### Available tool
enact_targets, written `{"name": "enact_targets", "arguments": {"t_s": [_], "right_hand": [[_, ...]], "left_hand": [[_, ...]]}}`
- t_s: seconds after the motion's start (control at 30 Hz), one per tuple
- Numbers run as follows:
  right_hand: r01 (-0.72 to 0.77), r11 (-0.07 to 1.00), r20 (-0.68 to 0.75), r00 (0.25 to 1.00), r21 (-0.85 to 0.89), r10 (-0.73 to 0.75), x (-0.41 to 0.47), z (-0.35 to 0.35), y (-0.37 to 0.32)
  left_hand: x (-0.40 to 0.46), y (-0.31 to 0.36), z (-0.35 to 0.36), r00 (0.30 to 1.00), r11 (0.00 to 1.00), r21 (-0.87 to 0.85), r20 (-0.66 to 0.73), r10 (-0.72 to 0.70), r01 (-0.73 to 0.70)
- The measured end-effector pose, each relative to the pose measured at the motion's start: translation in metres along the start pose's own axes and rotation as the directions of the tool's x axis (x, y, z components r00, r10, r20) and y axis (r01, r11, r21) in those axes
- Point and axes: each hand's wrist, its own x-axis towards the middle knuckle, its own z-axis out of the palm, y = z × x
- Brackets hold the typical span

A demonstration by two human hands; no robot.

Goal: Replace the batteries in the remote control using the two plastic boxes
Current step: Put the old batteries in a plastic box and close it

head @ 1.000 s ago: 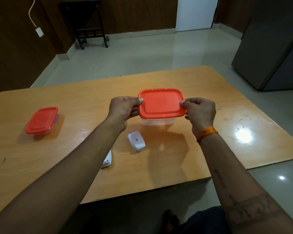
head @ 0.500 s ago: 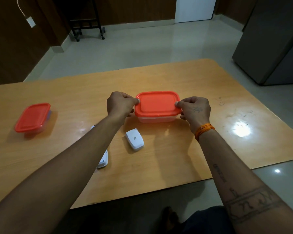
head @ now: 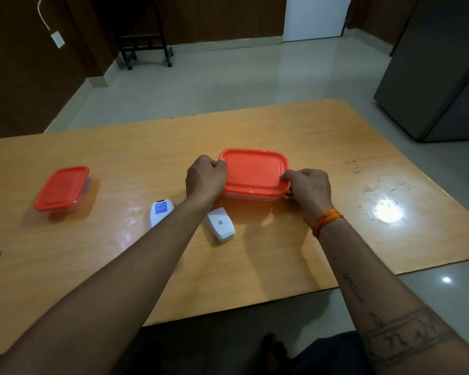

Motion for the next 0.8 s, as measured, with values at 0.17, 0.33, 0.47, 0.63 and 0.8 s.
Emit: {"name": "enact_targets", "arguments": {"t_s": [0.17, 0.33, 0.47, 0.63, 0.8], "right_hand": [[-0.036, 0.998, 0.077, 0.997, 0.059, 0.031, -0.012, 0.001, -0.004], [0.017, 0.999, 0.041, 0.999, 0.03, -0.018, -0.028, 0.007, -0.005], [0.113, 0.993, 0.032, 0.993, -0.014, -0.113, -0.037, 0.006, -0.01], [0.118, 0.993, 0.053, 0.991, 0.019, -0.119, -0.04, 0.002, -0.011], [0.12, 0.993, 0.161, 0.979, 0.024, -0.122, -0.037, -0.009, -0.011]], "left_hand": [[-0.017, 0.004, -0.001, 0.987, 0.986, 0.036, 0.001, 0.162, -0.161], [-0.041, 0.007, -0.003, 0.996, 0.988, -0.144, 0.057, 0.067, -0.058], [-0.052, 0.004, -0.004, 0.997, 0.969, -0.247, 0.073, -0.011, 0.029], [-0.057, 0.007, -0.01, 0.993, 0.949, -0.313, 0.116, 0.0, 0.037], [-0.036, 0.013, -0.04, 0.943, 0.968, -0.228, 0.333, -0.02, 0.101]]}}
